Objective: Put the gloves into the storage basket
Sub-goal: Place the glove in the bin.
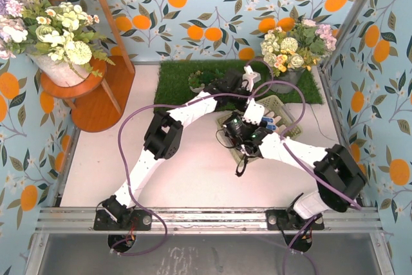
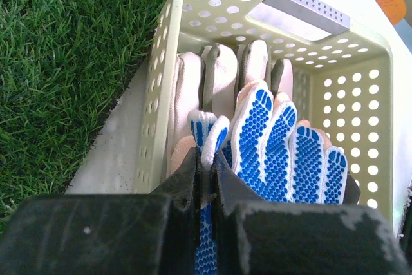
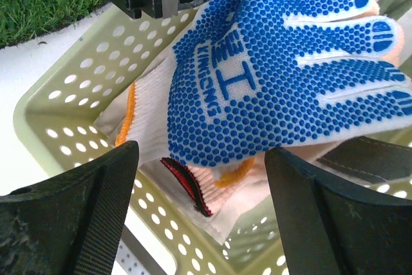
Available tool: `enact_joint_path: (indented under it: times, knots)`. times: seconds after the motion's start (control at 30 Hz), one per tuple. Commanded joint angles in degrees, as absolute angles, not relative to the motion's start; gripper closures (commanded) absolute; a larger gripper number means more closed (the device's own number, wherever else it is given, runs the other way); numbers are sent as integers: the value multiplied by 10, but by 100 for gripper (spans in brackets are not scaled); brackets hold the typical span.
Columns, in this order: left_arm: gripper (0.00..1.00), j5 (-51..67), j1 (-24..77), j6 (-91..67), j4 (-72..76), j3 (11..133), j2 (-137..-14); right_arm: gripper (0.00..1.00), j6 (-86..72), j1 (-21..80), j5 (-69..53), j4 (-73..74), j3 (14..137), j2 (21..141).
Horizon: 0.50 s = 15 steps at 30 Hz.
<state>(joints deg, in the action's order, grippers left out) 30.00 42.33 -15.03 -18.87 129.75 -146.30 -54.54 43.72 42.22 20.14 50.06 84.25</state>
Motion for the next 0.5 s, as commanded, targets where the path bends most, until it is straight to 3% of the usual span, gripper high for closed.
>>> enact_joint_path:
  times: [0.0, 0.33, 0.47]
  knots:
    - [100, 301, 422, -150, -160, 1291, -1426, 24, -538, 424, 423, 153, 517, 865]
    - [100, 309, 428, -155, -160, 1291, -1422, 28, -585, 426, 443, 168, 521, 902]
    - [100, 300, 428, -152, -164, 1293, -1424, 45, -605, 422, 429, 169, 511, 889]
